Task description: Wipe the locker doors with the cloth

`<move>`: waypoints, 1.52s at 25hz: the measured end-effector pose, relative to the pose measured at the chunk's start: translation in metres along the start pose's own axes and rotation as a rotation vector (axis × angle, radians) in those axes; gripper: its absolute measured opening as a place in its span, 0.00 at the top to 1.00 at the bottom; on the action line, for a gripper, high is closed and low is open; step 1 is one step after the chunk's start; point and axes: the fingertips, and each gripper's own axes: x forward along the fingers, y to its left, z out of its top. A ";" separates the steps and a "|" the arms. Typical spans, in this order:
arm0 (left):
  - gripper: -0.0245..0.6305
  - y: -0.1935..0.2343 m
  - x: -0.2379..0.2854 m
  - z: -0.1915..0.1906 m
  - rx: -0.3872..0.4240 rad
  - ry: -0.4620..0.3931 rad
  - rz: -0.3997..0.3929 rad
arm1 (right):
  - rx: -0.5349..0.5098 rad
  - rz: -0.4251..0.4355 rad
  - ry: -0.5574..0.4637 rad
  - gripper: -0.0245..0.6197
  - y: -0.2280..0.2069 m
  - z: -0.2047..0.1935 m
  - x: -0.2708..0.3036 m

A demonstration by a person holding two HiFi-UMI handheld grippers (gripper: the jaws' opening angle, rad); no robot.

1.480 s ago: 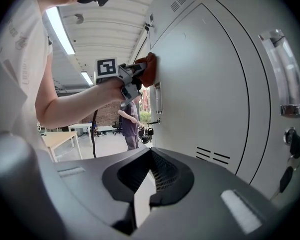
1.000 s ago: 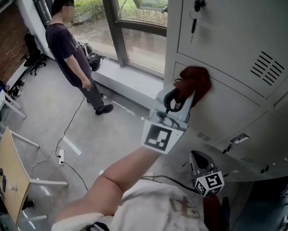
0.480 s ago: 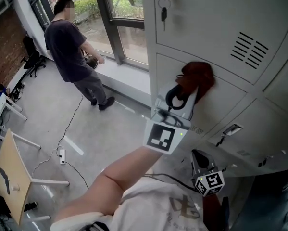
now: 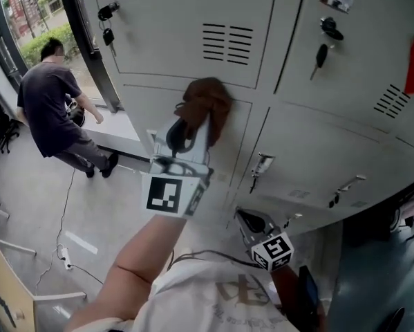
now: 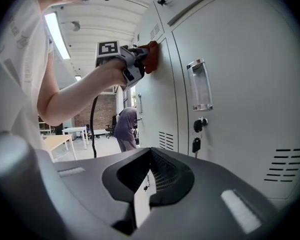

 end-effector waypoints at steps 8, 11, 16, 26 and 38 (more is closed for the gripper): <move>0.86 -0.034 0.015 0.005 0.104 -0.026 -0.062 | -0.034 0.021 -0.025 0.95 -0.006 0.017 -0.003; 0.86 -0.046 0.007 -0.012 0.142 0.002 -0.078 | -0.025 0.040 -0.012 0.95 0.001 0.013 -0.008; 0.86 -0.057 -0.006 -0.051 0.113 0.055 -0.117 | 0.016 0.033 -0.010 0.95 0.004 0.003 -0.013; 0.85 -0.098 -0.031 -0.139 -0.096 0.260 -0.266 | 0.048 0.007 -0.014 0.95 -0.011 -0.017 -0.017; 0.85 -0.105 -0.131 -0.190 -0.166 0.412 -0.338 | 0.123 -0.077 -0.085 0.95 -0.002 -0.016 -0.031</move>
